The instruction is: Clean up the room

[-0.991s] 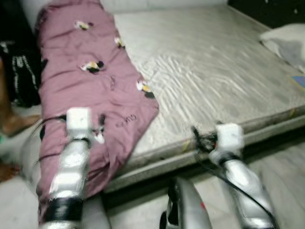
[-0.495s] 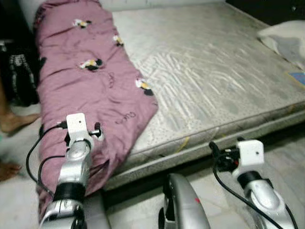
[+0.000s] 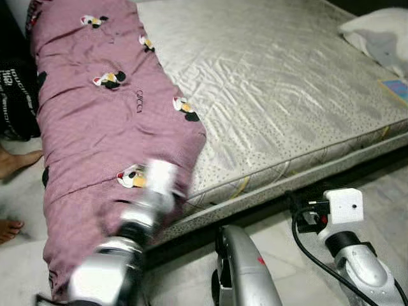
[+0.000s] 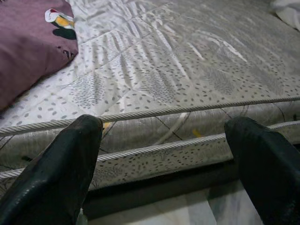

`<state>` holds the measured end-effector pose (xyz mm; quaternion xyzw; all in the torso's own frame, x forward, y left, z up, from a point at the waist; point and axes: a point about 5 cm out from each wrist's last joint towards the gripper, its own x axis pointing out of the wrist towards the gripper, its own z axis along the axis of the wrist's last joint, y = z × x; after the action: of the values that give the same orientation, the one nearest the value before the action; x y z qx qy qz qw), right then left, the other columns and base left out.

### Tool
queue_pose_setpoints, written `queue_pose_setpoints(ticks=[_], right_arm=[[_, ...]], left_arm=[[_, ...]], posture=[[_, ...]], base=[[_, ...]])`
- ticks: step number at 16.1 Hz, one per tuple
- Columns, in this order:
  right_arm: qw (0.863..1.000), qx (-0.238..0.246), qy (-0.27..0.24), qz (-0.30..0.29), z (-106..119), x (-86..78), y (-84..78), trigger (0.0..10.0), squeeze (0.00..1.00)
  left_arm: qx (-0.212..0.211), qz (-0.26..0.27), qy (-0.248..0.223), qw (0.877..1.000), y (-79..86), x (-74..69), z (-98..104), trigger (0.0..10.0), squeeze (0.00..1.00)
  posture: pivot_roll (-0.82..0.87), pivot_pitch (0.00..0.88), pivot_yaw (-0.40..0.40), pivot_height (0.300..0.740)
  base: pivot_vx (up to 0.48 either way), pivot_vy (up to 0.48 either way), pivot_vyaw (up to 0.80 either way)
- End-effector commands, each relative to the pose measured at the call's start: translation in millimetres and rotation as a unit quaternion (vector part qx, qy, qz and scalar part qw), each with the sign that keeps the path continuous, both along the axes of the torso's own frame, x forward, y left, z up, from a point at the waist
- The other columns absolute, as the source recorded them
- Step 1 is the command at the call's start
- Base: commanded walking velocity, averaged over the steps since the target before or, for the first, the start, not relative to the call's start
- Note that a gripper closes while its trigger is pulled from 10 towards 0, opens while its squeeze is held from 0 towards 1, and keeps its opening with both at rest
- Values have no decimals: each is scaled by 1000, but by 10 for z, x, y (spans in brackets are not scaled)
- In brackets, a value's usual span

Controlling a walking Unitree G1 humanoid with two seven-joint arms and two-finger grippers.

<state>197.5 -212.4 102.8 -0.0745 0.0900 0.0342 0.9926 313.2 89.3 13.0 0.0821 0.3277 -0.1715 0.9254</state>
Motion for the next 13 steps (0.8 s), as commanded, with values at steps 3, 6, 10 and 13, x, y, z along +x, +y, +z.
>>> queue_pose_setpoints(ticks=[3, 6, 10, 13], right_arm=[[1000, -1, -5, -2, 59, 20, 12, 10000, 0], [1000, 3, -15, -1, 65, 122, 38, 10000, 0], [999, 16, -31, 5, 66, 275, 157, 10000, 0], [999, 25, -43, 2, 65, 318, 218, 10000, 0]], left_arm=[[23, -196, 29, 980, -488, -316, -177, 10000, 0], [97, -368, -40, 924, -736, -476, -183, 10000, 0], [176, -450, -247, 840, -900, -322, 180, 10000, 0], [89, -331, -395, 852, -880, -108, 737, 10000, 0]], posture=[[-270, 102, -27, 565], [-240, 84, -27, 565], [-205, 63, -14, 565], [-187, 47, 0, 565]], base=[[0, 0, 0], [0, 0, 0], [0, 0, 0], [0, 0, 0]])
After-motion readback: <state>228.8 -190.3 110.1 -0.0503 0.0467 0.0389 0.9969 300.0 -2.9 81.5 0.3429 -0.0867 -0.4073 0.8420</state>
